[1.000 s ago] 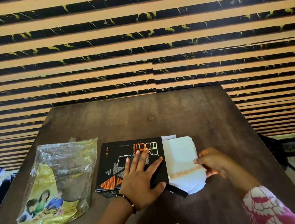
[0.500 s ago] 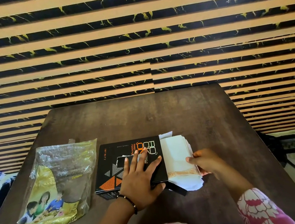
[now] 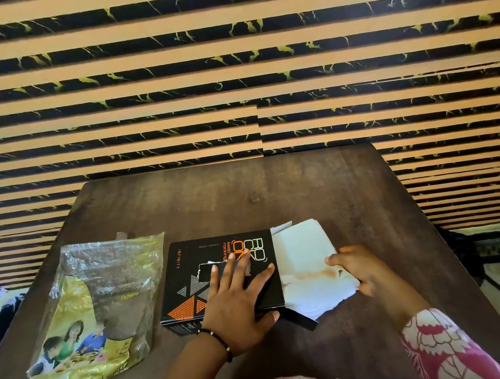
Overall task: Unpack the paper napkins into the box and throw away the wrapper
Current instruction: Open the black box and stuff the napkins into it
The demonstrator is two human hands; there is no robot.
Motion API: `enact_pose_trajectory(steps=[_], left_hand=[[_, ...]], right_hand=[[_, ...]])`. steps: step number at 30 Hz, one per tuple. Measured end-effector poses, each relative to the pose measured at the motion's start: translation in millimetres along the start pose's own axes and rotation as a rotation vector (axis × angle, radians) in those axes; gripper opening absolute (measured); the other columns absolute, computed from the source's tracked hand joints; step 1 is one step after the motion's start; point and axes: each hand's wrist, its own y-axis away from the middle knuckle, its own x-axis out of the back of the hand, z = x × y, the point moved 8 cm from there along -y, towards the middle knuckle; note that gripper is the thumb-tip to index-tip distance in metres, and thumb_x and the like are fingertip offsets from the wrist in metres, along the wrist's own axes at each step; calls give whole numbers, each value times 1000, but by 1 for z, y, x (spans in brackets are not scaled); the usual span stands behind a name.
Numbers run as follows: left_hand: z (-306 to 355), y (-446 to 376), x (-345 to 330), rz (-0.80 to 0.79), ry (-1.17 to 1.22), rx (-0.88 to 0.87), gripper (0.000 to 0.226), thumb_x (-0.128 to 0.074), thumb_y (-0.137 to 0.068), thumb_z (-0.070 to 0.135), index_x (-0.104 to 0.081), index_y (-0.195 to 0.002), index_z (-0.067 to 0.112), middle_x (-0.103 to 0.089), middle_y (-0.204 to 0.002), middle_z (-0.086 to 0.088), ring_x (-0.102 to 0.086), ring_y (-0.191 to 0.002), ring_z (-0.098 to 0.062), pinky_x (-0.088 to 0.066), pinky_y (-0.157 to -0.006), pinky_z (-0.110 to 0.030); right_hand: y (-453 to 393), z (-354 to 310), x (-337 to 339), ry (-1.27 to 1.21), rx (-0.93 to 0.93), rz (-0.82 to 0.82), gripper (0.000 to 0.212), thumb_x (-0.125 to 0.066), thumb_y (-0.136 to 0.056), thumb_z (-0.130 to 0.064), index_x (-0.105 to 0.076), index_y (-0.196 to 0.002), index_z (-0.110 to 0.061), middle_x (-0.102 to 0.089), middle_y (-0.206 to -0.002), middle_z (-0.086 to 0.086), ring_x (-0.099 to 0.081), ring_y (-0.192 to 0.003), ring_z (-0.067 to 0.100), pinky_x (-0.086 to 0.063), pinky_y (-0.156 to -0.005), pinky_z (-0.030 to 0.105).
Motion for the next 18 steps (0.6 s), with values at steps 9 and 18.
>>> enact_pose_trajectory(steps=[9, 18], left_hand=[[-1, -1, -3, -49, -42, 16, 82, -22, -66, 71, 1, -141, 49, 15, -157, 0, 23, -140, -24, 19, -109, -46], [12, -11, 21, -41, 14, 59, 91, -10, -64, 79, -17, -142, 31, -5, -157, -7, 7, -145, -29, 7, -114, -50]], right_hand=[[1, 19, -2, -196, -90, -48, 18, -48, -92, -8, -59, -98, 5, -62, -104, 20, -60, -87, 36, -54, -82, 49], [9, 12, -4, -193, -65, -105, 13, -60, -86, -8, -62, -93, 3, -65, -81, 16, -62, -68, 28, -53, -54, 31]])
